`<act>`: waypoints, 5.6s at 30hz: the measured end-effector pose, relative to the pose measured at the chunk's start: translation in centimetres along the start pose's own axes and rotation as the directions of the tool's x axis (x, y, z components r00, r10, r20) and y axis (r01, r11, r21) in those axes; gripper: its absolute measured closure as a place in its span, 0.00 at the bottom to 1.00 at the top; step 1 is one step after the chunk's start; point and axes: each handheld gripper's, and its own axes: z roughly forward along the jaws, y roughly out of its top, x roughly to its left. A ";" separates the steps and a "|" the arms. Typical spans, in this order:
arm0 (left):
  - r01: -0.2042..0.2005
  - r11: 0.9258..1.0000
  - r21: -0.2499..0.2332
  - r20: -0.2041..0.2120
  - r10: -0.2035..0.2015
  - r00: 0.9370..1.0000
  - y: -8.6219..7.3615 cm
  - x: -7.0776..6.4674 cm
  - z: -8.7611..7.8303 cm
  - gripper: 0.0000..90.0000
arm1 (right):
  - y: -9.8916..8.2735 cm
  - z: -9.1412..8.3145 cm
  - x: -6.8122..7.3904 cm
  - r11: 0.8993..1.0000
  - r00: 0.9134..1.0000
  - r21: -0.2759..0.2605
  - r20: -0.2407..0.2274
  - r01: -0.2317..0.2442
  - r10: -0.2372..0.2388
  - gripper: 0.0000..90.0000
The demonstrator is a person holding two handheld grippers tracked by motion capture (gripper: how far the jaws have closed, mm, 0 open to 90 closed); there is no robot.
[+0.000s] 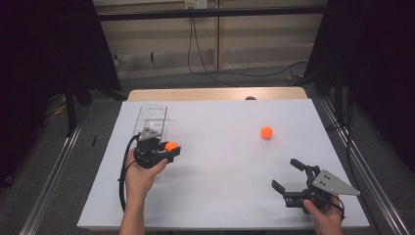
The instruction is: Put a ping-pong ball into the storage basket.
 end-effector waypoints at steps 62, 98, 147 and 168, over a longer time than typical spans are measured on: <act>0.018 1.000 -0.014 -0.057 -0.019 0.998 -0.2 1.8 -1.2 0.57 | 0.0 0.0 0.1 1.000 1.000 0.002 -0.001 0.003 -0.003 0.04; 0.025 0.999 -0.032 -0.083 -0.028 0.996 0.1 2.7 -1.6 0.57 | 0.0 0.0 0.0 1.000 1.000 0.001 0.002 0.003 -0.003 0.04; 0.055 0.997 -0.045 -0.163 -0.062 0.985 -0.7 4.8 -2.1 0.57 | 0.0 -0.2 0.0 1.000 1.000 -0.002 0.003 0.005 -0.005 0.04; 0.082 0.996 -0.043 -0.211 -0.089 0.973 -1.7 6.0 -1.9 0.57 | 0.0 -0.2 0.0 1.000 1.000 -0.002 0.002 0.005 -0.005 0.04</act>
